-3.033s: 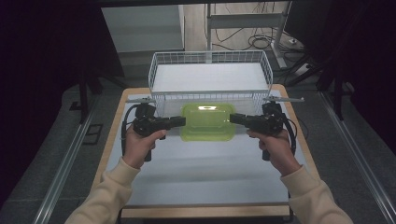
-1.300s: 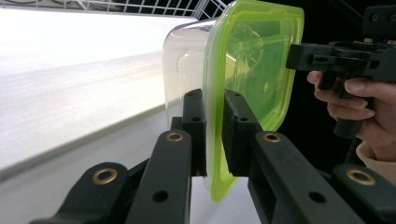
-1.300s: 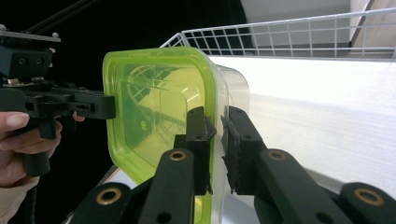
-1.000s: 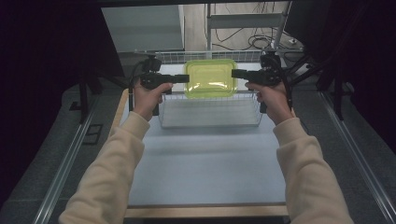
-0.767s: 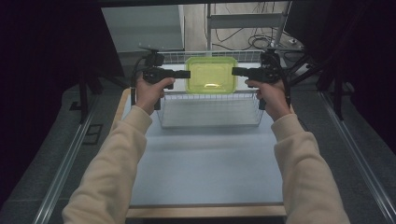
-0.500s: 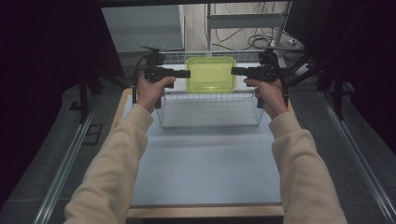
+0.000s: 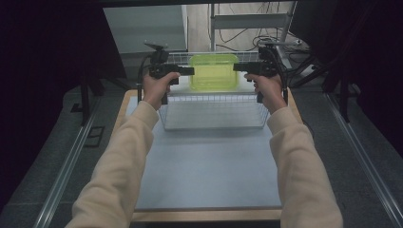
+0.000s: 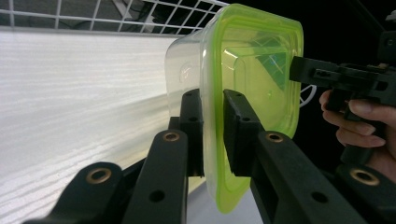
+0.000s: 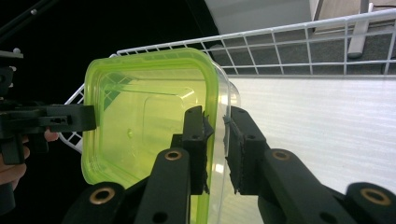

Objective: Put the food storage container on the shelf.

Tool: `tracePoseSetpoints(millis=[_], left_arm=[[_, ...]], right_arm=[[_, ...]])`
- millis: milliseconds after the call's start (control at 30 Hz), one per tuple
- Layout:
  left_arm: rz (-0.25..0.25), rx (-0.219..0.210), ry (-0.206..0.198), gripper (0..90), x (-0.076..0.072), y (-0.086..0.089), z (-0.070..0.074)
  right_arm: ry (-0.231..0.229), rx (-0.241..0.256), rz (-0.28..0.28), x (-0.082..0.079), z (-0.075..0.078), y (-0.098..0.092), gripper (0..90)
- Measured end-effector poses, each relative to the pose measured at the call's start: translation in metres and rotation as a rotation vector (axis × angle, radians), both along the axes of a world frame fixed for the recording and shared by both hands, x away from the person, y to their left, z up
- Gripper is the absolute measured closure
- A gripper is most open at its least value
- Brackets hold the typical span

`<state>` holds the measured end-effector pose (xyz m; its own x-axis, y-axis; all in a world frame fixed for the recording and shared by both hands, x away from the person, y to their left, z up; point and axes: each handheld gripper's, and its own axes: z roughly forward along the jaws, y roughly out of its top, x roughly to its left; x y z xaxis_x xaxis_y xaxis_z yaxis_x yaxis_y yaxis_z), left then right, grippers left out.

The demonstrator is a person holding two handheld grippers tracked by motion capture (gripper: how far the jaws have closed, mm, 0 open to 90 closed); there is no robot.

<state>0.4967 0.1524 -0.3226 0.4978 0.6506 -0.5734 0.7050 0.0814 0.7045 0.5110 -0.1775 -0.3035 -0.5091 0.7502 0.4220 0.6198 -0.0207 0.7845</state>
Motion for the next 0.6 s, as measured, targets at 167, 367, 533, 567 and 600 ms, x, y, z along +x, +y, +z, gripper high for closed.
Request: tracePoseSetpoints(millis=[167,367,533,567,600], left_arm=[[0.040,0.003,0.001,77.3,0.005,-0.003,-0.003],[0.051,-0.005,0.012,74.7,0.011,-0.006,-0.007],[0.047,-0.019,0.030,72.5,0.015,-0.006,-0.011],[0.051,-0.023,0.032,72.0,0.016,-0.006,-0.012],[0.059,-0.015,0.018,71.0,0.017,-0.007,-0.013]], right_arm=[[-0.015,0.001,-0.019,0.003,-0.003,0.001,77.3],[-0.009,0.012,-0.043,0.009,-0.009,0.001,75.0],[-0.007,-0.003,-0.050,0.012,-0.012,0.002,71.8],[-0.006,-0.008,-0.051,0.013,-0.013,0.002,71.1],[-0.011,-0.013,-0.057,0.013,-0.014,0.003,69.8]])
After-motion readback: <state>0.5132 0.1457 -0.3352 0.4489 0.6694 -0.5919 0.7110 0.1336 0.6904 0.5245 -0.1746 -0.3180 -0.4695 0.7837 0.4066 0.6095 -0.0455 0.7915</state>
